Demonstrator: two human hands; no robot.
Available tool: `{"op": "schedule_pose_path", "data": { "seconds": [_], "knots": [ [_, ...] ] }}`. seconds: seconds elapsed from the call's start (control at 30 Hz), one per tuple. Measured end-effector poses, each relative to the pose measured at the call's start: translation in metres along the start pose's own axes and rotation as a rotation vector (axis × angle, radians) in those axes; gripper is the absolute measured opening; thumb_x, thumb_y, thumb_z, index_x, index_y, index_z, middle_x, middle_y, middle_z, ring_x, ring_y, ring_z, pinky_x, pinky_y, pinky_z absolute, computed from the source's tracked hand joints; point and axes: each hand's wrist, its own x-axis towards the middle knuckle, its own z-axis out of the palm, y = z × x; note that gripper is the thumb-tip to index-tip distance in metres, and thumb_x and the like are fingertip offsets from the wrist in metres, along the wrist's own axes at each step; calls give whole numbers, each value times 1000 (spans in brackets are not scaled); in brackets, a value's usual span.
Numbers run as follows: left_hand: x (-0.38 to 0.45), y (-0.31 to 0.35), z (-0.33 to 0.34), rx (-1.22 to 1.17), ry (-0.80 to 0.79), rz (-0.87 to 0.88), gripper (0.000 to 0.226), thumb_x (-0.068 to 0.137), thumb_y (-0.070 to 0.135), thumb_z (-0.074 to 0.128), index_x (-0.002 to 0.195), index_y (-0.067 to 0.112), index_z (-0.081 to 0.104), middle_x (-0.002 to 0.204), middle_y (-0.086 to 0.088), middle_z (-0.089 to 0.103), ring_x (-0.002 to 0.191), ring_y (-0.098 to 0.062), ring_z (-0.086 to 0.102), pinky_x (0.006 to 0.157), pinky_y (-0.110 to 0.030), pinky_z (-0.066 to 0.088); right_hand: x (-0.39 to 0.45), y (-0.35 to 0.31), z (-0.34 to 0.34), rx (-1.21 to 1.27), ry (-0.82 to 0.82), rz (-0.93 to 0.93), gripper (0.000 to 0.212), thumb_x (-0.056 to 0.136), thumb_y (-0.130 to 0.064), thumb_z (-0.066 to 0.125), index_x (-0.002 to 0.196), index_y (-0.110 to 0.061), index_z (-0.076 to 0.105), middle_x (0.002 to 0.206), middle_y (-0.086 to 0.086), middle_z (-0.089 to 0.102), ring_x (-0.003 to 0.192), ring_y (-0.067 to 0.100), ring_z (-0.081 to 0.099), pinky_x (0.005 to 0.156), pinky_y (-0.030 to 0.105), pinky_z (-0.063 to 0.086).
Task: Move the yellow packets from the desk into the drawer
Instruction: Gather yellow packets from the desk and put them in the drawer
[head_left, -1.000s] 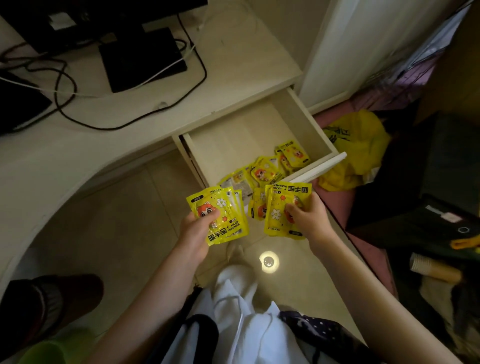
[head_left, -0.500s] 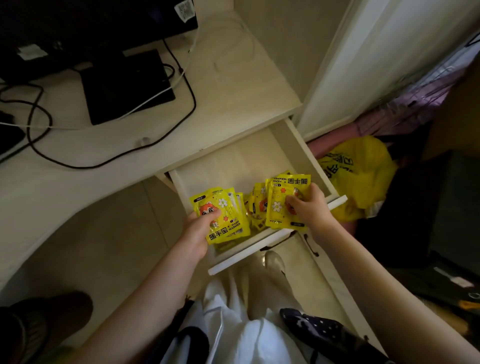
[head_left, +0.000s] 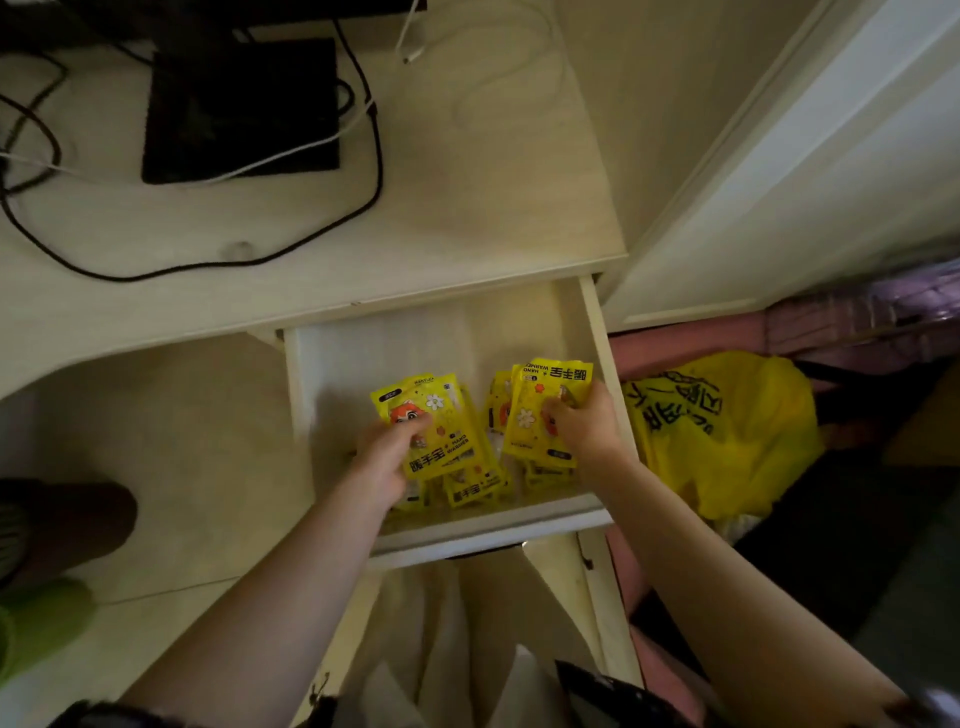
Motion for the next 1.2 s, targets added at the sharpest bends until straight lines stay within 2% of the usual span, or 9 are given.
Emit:
{"op": "schedule_pose_path", "data": {
  "seconds": [0.2, 0.4, 0.53, 0.67, 0.73, 0.83, 0.93, 1.07, 1.2],
  "knots": [
    [45, 15, 29, -102, 18, -7, 27, 78, 12, 75, 102, 12, 63, 100, -15, 69, 93, -32, 67, 82, -49, 55, 57, -7, 29, 185, -27, 73, 30, 84, -5, 60, 113, -11, 57, 102, 10, 66, 93, 26, 65, 81, 46, 57],
    [80, 19, 47, -138, 23, -36, 30, 81, 15, 73, 108, 12, 60, 106, -14, 66, 101, -32, 64, 83, -45, 53, 106, 6, 48, 306, -35, 151, 10, 88, -18, 64, 80, -24, 62, 100, 12, 71, 91, 31, 70, 82, 54, 56],
    [91, 8, 42, -44, 83, -40, 42, 83, 7, 68, 122, 7, 53, 118, -18, 62, 108, -36, 61, 87, -50, 53, 114, 16, 43, 153, 6, 164, 22, 93, -32, 57, 93, -12, 67, 102, 18, 71, 92, 35, 69, 83, 54, 56],
    [91, 3, 27, 104, 78, 34, 38, 80, -7, 60, 115, 6, 58, 117, -20, 63, 108, -37, 60, 95, -56, 48, 103, 20, 33, -63, -14, 184, 28, 98, -17, 46, 109, 3, 63, 95, 14, 66, 94, 34, 65, 84, 38, 54],
    [83, 3, 21, 165, 56, 84, 31, 80, -10, 60, 101, 13, 65, 111, -18, 67, 104, -33, 63, 94, -50, 51, 96, 23, 27, -126, -35, 199, 20, 95, -12, 46, 92, -1, 63, 78, 7, 59, 75, 27, 60, 76, 34, 54],
    [71, 3, 9, 261, 43, 134, 31, 83, -5, 60, 99, 20, 66, 110, -11, 68, 99, -26, 63, 88, -38, 51, 83, 28, 20, -98, -56, 237, 22, 87, -8, 56, 67, -14, 49, 71, 4, 52, 81, 26, 56, 91, 44, 53],
    [56, 4, -3, 329, 92, 188, 44, 85, -4, 57, 126, 11, 56, 117, -11, 63, 96, -25, 61, 88, -38, 52, 68, 28, 12, -258, -82, 185, 13, 91, -14, 49, 82, -6, 56, 81, 9, 55, 82, 26, 54, 77, 35, 50],
    [26, 3, -15, 381, 115, 243, 44, 85, -1, 60, 128, 8, 55, 117, -10, 62, 99, -25, 62, 91, -39, 53, 42, 25, 3, -365, -76, 62, 17, 90, -18, 51, 91, -4, 59, 69, 5, 54, 61, 20, 50, 54, 27, 39],
    [-7, -5, -28, 555, 149, 353, 36, 88, 12, 60, 124, 12, 60, 121, -10, 65, 106, -25, 62, 93, -37, 52, 9, 15, 1, -526, -133, -124, 14, 92, -14, 43, 84, -9, 54, 70, 3, 53, 67, 22, 52, 60, 28, 41]
  ]
}}
